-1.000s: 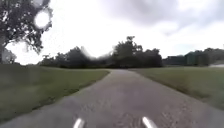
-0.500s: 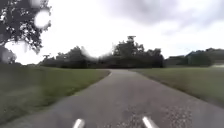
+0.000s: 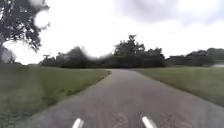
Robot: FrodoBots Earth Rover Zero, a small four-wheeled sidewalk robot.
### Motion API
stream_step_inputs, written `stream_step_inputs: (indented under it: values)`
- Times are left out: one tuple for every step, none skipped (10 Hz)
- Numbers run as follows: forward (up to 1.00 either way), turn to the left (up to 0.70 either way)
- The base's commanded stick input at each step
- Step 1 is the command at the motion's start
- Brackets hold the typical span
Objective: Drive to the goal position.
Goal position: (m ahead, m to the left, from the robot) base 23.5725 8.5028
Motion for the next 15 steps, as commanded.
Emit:
stream_step_inputs:
  values:
    - [0.70,0.00]
    - [0.70,0.00]
    - [0.70,0.00]
    - [0.70,0.00]
    - [0.70,0.00]
    - [0.70,0.00]
    - [0.70,0.00]
    - [0.70,0.00]
    - [0.70,0.00]
    - [0.70,0.00]
    - [0.70,-0.20]
    - [0.70,-0.29]
    - [0.70,-0.34]
    - [0.70,-0.34]
    - [0.70,-0.35]
